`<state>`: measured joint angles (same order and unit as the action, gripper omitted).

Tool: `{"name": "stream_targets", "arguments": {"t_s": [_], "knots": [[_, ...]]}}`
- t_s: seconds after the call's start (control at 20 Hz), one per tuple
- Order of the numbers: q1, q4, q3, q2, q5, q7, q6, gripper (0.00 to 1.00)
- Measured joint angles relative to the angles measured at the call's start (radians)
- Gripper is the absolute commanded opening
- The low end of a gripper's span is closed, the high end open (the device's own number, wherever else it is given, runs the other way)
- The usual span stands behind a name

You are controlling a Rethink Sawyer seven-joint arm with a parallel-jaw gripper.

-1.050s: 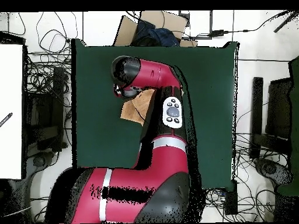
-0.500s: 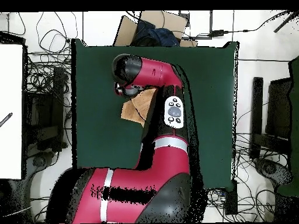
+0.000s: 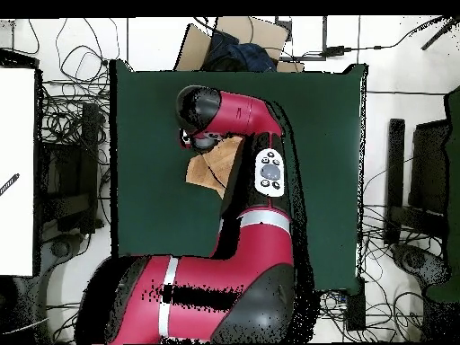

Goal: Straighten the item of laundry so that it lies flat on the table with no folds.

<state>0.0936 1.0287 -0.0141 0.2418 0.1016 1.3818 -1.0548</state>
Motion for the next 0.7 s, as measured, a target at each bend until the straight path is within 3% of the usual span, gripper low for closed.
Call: {"name": "stream_targets", "arguments": {"t_s": [0.7], "knots": [[0.012,0.002,0.001,-0.035,0.0,0.0,0.0,1.0]]}}
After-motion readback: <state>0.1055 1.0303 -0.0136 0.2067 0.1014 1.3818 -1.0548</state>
